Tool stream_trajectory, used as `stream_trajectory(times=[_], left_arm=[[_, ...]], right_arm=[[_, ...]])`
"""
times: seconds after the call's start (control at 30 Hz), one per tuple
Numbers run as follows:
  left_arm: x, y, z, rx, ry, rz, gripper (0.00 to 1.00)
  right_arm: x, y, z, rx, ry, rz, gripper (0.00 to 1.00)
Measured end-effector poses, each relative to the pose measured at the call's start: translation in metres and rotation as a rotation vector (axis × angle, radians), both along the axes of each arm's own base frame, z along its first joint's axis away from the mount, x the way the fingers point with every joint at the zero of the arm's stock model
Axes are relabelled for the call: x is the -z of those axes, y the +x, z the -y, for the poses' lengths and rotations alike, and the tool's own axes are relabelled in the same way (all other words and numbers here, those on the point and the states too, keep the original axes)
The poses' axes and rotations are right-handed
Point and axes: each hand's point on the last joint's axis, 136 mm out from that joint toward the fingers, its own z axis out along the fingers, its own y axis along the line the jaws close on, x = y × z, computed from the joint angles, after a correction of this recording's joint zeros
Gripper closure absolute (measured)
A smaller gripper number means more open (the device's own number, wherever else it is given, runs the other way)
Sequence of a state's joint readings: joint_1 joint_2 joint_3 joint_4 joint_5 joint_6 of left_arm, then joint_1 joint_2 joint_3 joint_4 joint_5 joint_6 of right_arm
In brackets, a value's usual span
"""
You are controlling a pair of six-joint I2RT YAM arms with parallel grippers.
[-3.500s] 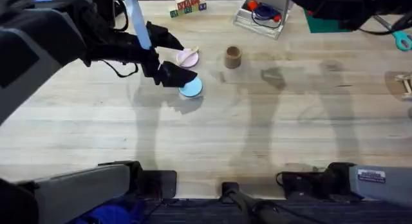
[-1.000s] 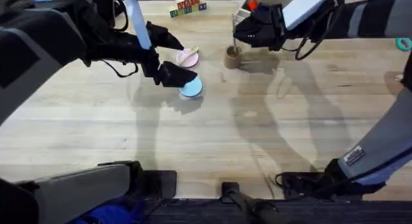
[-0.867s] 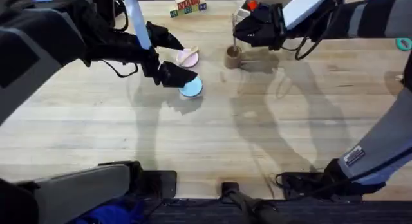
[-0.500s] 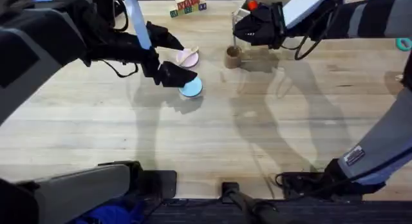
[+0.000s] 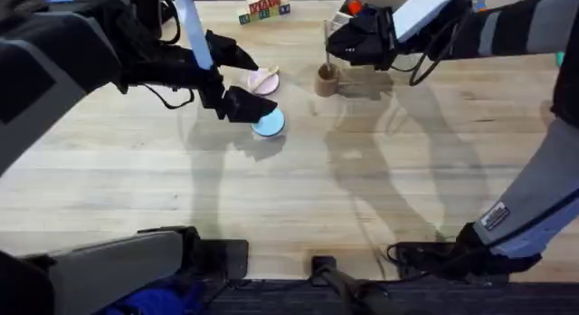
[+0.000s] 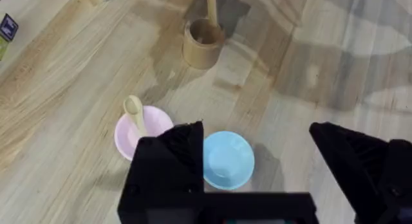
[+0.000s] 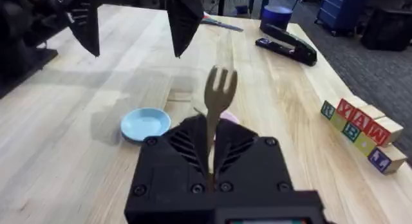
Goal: Pick up a utensil and set it on the pink plate, then put the other utensil in the container.
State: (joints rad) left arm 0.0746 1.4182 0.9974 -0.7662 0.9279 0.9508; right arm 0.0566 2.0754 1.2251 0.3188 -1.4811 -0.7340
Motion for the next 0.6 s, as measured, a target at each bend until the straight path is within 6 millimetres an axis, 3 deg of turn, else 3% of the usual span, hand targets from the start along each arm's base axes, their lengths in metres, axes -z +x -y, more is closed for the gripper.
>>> stream_trajectory(times=[0.2, 0.6], left_arm=[[0.0, 0.0, 0.0, 0.0, 0.0, 0.0, 0.005], [0.0, 0.0, 0.0, 0.0, 0.0, 0.0, 0.005]], right_arm=[[0.003, 0.001, 0.0, 0.0, 0.0, -0.006, 0.968], [0.033, 0.002, 0.0, 0.0, -0.004, -0.082, 0.968]])
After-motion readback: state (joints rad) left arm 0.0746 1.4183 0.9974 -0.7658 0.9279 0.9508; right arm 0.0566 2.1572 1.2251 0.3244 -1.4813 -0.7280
